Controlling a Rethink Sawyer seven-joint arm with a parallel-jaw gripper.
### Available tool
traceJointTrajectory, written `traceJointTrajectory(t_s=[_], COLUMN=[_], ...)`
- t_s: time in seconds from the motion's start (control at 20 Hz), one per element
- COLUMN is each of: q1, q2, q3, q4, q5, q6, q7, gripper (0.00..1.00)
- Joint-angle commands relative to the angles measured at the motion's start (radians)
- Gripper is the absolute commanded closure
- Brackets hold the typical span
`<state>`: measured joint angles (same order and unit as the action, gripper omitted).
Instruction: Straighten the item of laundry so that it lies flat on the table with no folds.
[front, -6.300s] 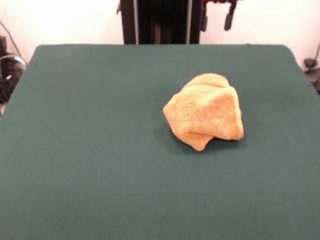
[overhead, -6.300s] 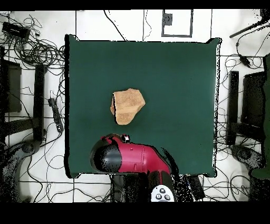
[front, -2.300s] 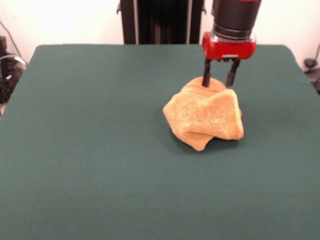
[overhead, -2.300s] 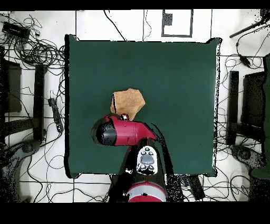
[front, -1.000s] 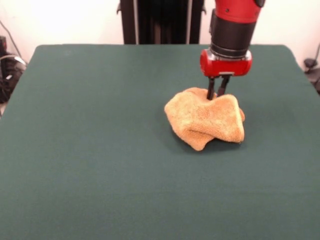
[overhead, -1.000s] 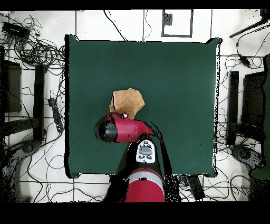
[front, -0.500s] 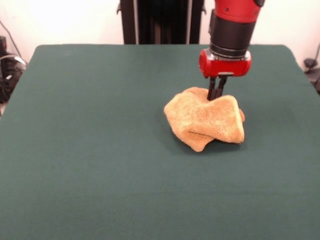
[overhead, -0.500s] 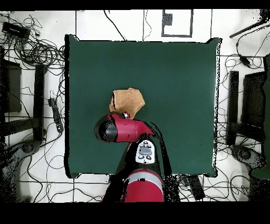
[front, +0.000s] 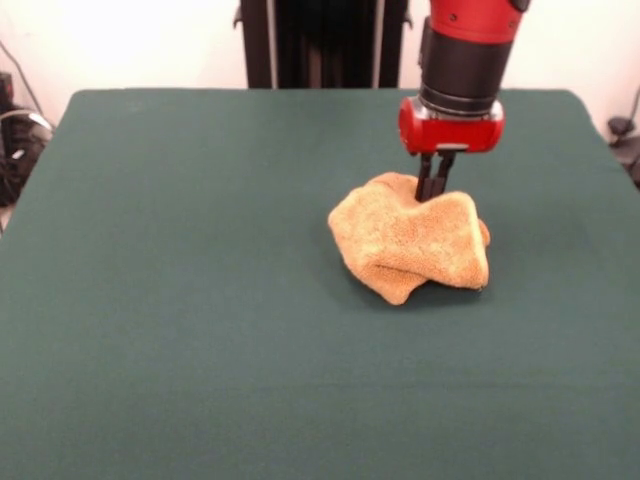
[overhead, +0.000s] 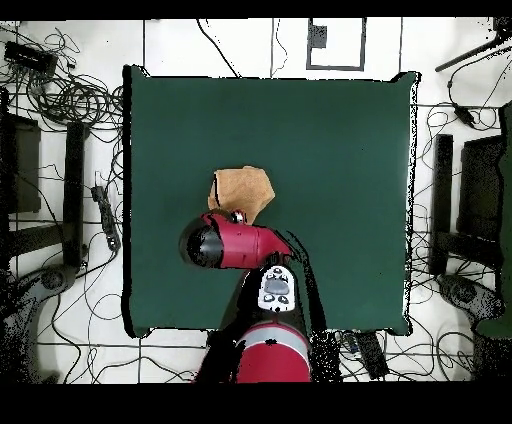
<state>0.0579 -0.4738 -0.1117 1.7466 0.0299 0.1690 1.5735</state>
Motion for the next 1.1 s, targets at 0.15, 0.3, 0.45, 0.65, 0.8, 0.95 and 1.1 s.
traceJointTrajectory(t_s=[0.15,0.3,0.45,0.65,0.8,0.95,1.1], q1=[-0.003,-0.003,0.000,0.000,-0.004,-0.003,0.001], q2=[-0.030,-0.039,-0.045,-0.048,-0.051,-0.048,-0.044], q3=[0.089,0.091,0.088,0.088,0.092,0.091,0.089], q4=[-0.018,-0.016,-0.014,-0.012,-0.007,-0.005,-0.006], q5=[0.093,0.097,0.103,0.111,0.117,0.120,0.124], q6=[0.081,0.093,0.105,0.110,0.110,0.104,0.097], q7=[0.226,0.219,0.213,0.208,0.207,0.208,0.206], gripper=[1.00,1.00,1.00,1.00,1.00,1.00,1.00])
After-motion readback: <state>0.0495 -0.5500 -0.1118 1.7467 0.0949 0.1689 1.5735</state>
